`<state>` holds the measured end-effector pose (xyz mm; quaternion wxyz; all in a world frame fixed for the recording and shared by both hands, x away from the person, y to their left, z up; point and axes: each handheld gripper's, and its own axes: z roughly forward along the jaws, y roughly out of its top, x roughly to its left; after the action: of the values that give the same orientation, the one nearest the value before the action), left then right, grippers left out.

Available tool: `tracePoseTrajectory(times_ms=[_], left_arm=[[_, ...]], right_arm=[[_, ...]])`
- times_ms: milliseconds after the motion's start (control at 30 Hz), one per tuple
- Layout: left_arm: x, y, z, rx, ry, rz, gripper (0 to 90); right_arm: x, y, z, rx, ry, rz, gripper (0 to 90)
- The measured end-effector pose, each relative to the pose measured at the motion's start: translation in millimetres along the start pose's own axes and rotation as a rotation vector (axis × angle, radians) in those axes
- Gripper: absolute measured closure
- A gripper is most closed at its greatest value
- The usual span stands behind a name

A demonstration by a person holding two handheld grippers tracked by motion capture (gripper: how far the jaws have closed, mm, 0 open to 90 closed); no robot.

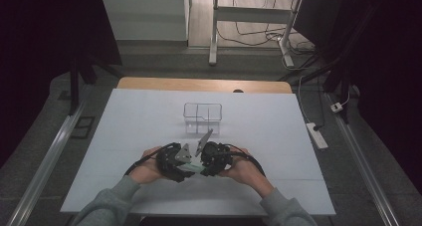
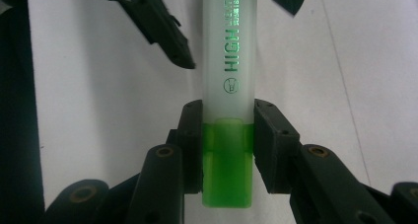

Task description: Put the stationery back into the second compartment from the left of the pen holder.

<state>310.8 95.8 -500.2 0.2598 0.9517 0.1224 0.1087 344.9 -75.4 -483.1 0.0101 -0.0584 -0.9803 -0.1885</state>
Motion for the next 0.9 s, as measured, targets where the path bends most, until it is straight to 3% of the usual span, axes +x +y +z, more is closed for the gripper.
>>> tracePoseTrajectory(times_ms=[100,167,200,233,333,367,400,433,467,600,700,900], left_arm=[[-2.2,0.6,2.2,0.015,-0.025,0.030,49.8],[-4.8,0.4,4.4,0.032,-0.024,0.043,52.3],[-6.7,0.0,5.3,0.045,-0.008,0.048,53.8],[-4.6,0.4,5.8,0.069,-0.041,0.087,55.8],[-7.8,-0.2,6.3,0.052,-0.041,0.067,58.7],[-5.8,0.3,4.8,0.077,-0.050,0.104,59.9],[-6.5,0.2,4.7,0.073,-0.053,0.105,61.2],[-8.5,-0.3,5.7,0.045,-0.062,0.078,62.5],[-7.4,0.0,5.0,0.049,-0.065,0.098,63.7],[-4.6,-1.6,2.1,0.004,-0.055,0.054,65.0],[-1.2,-5.1,0.3,-0.023,-0.046,0.027,65.0],[4.4,-10.7,-4.1,-0.054,-0.013,-0.020,65.0]], right_arm=[[4.0,1.6,1.4,0.026,-0.006,-0.005,66.4],[4.5,2.2,3.9,0.035,-0.003,-0.041,66.4],[7.6,2.7,3.7,0.053,-0.005,-0.016,66.4],[7.2,2.6,3.9,0.051,-0.002,-0.033,66.3],[7.9,2.7,3.3,0.053,-0.001,-0.070,66.0],[8.2,2.5,3.0,0.045,-0.005,-0.076,65.4],[8.5,2.5,1.8,0.041,-0.010,-0.078,64.7],[8.0,2.4,0.9,0.029,-0.015,-0.086,63.7],[7.8,2.1,-0.5,0.018,-0.020,-0.082,62.6],[1.4,-1.3,-10.1,-0.039,-0.025,-0.037,59.7],[-5.9,-5.6,-15.6,-0.124,-0.027,-0.015,51.3],[-12.6,-13.7,-29.6,-0.241,-0.073,0.098,41.1]])
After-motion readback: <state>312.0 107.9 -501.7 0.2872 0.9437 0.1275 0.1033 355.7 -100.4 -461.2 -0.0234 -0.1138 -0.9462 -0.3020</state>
